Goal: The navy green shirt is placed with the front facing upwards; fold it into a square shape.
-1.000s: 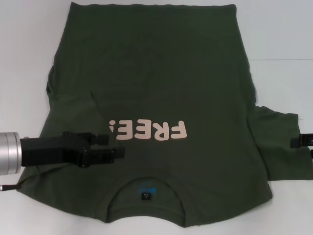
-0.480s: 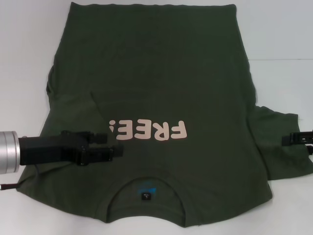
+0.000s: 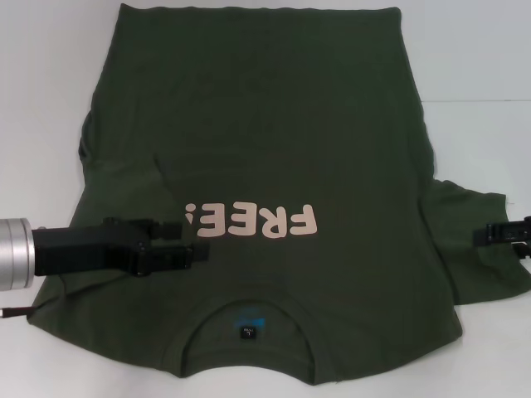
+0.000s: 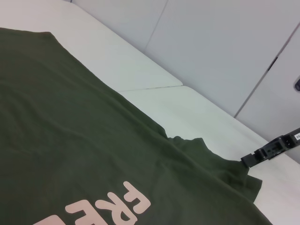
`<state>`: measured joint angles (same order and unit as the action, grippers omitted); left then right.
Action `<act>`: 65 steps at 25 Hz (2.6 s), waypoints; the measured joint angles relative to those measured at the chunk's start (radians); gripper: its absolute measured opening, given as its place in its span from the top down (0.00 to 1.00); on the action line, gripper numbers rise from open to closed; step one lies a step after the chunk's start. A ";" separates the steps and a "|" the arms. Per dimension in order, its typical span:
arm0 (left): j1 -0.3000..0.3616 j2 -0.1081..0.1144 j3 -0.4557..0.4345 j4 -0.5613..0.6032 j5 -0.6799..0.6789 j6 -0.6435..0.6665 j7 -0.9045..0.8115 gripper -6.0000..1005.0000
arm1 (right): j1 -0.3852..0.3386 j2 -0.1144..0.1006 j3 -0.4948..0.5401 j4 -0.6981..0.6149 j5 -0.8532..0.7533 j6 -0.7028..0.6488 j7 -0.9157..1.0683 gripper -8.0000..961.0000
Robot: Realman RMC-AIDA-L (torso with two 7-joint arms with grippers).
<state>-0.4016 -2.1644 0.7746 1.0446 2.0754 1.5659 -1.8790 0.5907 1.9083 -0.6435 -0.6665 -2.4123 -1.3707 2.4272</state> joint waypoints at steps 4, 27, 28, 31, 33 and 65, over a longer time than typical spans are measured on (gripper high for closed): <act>0.000 0.000 -0.001 0.000 0.000 -0.002 -0.001 0.27 | 0.000 -0.009 0.000 -0.005 -0.016 0.005 0.002 0.05; -0.001 -0.002 -0.025 -0.005 -0.003 -0.003 -0.002 0.27 | 0.007 -0.004 0.017 0.005 -0.003 -0.037 0.034 0.05; -0.001 -0.002 -0.025 -0.007 -0.005 -0.003 -0.002 0.27 | 0.007 -0.004 0.015 0.005 -0.008 -0.035 0.038 0.05; -0.001 -0.002 -0.026 -0.009 -0.010 -0.003 -0.002 0.27 | 0.004 -0.005 0.014 0.006 -0.015 -0.031 0.039 0.15; -0.001 -0.001 -0.026 -0.009 -0.012 -0.003 -0.002 0.27 | 0.003 -0.005 0.013 0.007 -0.015 -0.031 0.039 0.22; 0.004 0.000 -0.038 -0.009 -0.040 0.000 -0.002 0.27 | 0.009 0.002 0.012 0.010 -0.056 -0.007 0.036 0.87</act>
<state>-0.3978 -2.1645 0.7363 1.0354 2.0356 1.5663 -1.8806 0.5999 1.9102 -0.6313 -0.6565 -2.4684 -1.3781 2.4630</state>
